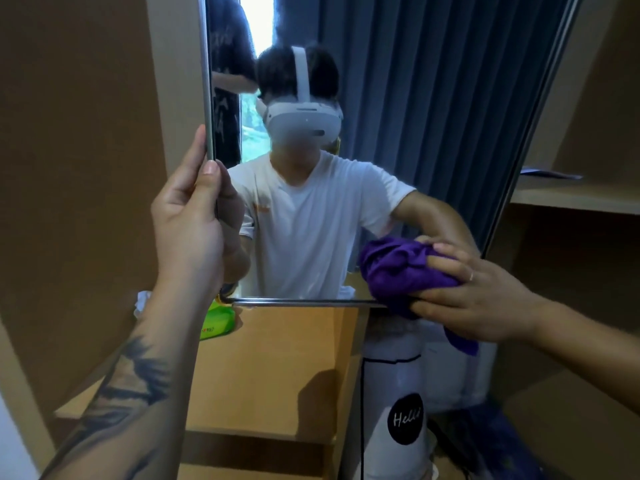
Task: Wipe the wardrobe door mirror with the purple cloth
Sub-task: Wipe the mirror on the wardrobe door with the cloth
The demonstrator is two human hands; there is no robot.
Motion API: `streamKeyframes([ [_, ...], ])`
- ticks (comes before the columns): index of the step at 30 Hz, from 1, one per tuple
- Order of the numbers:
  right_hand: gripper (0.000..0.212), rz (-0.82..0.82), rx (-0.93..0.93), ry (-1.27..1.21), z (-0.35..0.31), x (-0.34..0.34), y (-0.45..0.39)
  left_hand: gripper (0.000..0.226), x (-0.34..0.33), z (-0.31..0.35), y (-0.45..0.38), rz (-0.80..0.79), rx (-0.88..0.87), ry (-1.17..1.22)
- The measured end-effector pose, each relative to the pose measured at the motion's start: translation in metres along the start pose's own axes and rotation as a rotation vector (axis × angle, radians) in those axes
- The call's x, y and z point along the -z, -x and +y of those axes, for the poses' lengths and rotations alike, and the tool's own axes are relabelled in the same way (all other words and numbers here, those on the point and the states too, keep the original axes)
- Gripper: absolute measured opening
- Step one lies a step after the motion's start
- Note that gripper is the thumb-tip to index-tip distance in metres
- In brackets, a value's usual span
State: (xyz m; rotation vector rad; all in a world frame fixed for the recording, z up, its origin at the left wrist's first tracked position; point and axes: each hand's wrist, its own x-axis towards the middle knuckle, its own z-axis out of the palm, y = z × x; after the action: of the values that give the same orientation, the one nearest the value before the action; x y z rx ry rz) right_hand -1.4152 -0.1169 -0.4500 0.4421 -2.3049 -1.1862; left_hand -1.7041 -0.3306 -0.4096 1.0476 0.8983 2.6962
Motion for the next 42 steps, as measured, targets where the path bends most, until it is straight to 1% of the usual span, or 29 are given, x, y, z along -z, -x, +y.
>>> streamKeyframes([
  [1, 0.020, 0.039, -0.054, 0.021, 0.010, 0.005, -0.006, 0.042, 0.000, -0.001, 0.000, 0.008, -0.002, 0.001],
  [3, 0.018, 0.132, -0.249, 0.040, 0.021, 0.010, -0.014, 0.041, 0.001, -0.001, 0.000, 0.007, 0.003, 0.011],
  [4, 0.018, 0.165, -0.316, 0.041, 0.017, 0.010, -0.018, 0.041, 0.001, -0.001, 0.001, 0.006, 0.008, 0.016],
  [5, 0.017, 0.173, -0.337, 0.040, 0.009, 0.005, -0.019, 0.041, 0.001, -0.001, 0.001, 0.006, 0.011, 0.015],
  [7, 0.020, 0.085, -0.300, -0.047, -0.014, -0.007, -0.021, 0.041, 0.000, 0.000, 0.001, 0.013, 0.006, -0.001],
  [8, 0.022, 0.015, -0.227, -0.101, -0.024, -0.011, -0.024, 0.041, 0.000, 0.000, 0.001, 0.013, 0.001, -0.010],
  [9, 0.022, -0.031, -0.111, -0.108, -0.026, -0.013, -0.026, 0.042, 0.000, -0.001, 0.001, 0.012, -0.003, -0.018],
  [10, 0.023, -0.043, -0.004, -0.069, -0.023, -0.012, -0.031, 0.041, -0.001, 0.000, 0.001, 0.012, -0.006, -0.023],
  [11, 0.023, -0.026, 0.039, -0.027, -0.016, -0.011, -0.038, 0.041, -0.001, 0.000, 0.001, 0.016, -0.005, -0.030],
  [12, 0.021, 0.020, 0.005, -0.001, -0.010, -0.010, -0.045, 0.041, 0.000, 0.000, 0.001, 0.020, 0.004, -0.034],
  [15, 0.013, 0.193, -0.238, -0.038, -0.013, -0.012, -0.067, 0.039, 0.003, 0.001, 0.001, -0.008, 0.046, -0.023],
  [16, 0.012, 0.201, -0.247, -0.067, -0.023, -0.015, -0.071, 0.039, 0.003, 0.001, 0.001, -0.015, 0.051, -0.024],
  [17, 0.012, 0.174, -0.197, -0.089, -0.033, -0.019, -0.075, 0.039, 0.002, 0.000, 0.002, -0.009, 0.045, -0.034],
  [19, 0.015, 0.079, -0.025, -0.118, -0.041, -0.020, -0.084, 0.041, 0.000, 0.001, 0.003, 0.014, 0.017, -0.055],
  [20, 0.016, 0.061, 0.033, -0.115, -0.036, -0.018, -0.091, 0.041, -0.002, 0.002, 0.004, 0.020, 0.006, -0.069],
  [21, 0.017, 0.070, 0.050, -0.095, -0.030, -0.016, -0.101, 0.041, -0.001, 0.002, 0.003, 0.017, 0.002, -0.080],
  [22, 0.016, 0.109, 0.020, -0.070, -0.023, -0.014, -0.112, 0.040, 0.001, 0.002, 0.003, 0.006, 0.014, -0.086],
  [24, 0.013, 0.223, -0.151, -0.055, -0.018, -0.014, -0.128, 0.038, 0.005, 0.002, 0.001, -0.023, 0.046, -0.089],
  [25, 0.012, 0.261, -0.225, -0.069, -0.022, -0.016, -0.134, 0.038, 0.007, 0.001, 0.000, -0.033, 0.061, -0.089],
  [26, 0.013, 0.270, -0.254, -0.087, -0.029, -0.018, -0.138, 0.038, 0.009, 0.000, 0.000, -0.045, 0.074, -0.075],
  [27, 0.014, 0.247, -0.229, -0.110, -0.039, -0.021, -0.141, 0.038, 0.010, -0.001, 0.000, -0.056, 0.081, -0.061],
  [29, 0.021, 0.137, -0.070, -0.159, -0.052, -0.026, -0.145, 0.037, 0.011, -0.001, -0.002, -0.052, 0.069, -0.059],
  [31, 0.027, 0.042, 0.064, -0.176, -0.049, -0.025, -0.155, 0.037, 0.011, -0.002, -0.003, -0.060, 0.074, -0.043],
  [33, 0.025, 0.065, 0.070, -0.143, -0.038, -0.021, -0.168, 0.038, 0.013, -0.004, -0.004, -0.100, 0.096, -0.002],
  [35, 0.020, 0.159, -0.024, -0.143, -0.032, -0.021, -0.175, 0.040, 0.017, -0.004, -0.007, -0.132, 0.108, 0.066],
  [37, 0.018, 0.190, -0.087, -0.181, -0.041, -0.024, -0.176, 0.041, 0.020, -0.001, -0.009, -0.170, 0.135, 0.077],
  [39, 0.019, 0.124, -0.053, -0.219, -0.055, -0.029, -0.176, 0.040, 0.022, 0.003, -0.012, -0.189, 0.160, 0.056],
  [41, 0.023, 0.030, 0.049, -0.224, -0.060, -0.031, -0.179, 0.039, 0.022, 0.006, -0.013, -0.182, 0.178, 0.046],
  [42, 0.024, 0.010, 0.091, -0.208, -0.055, -0.030, -0.180, 0.039, 0.022, 0.008, -0.013, -0.185, 0.185, 0.041],
])
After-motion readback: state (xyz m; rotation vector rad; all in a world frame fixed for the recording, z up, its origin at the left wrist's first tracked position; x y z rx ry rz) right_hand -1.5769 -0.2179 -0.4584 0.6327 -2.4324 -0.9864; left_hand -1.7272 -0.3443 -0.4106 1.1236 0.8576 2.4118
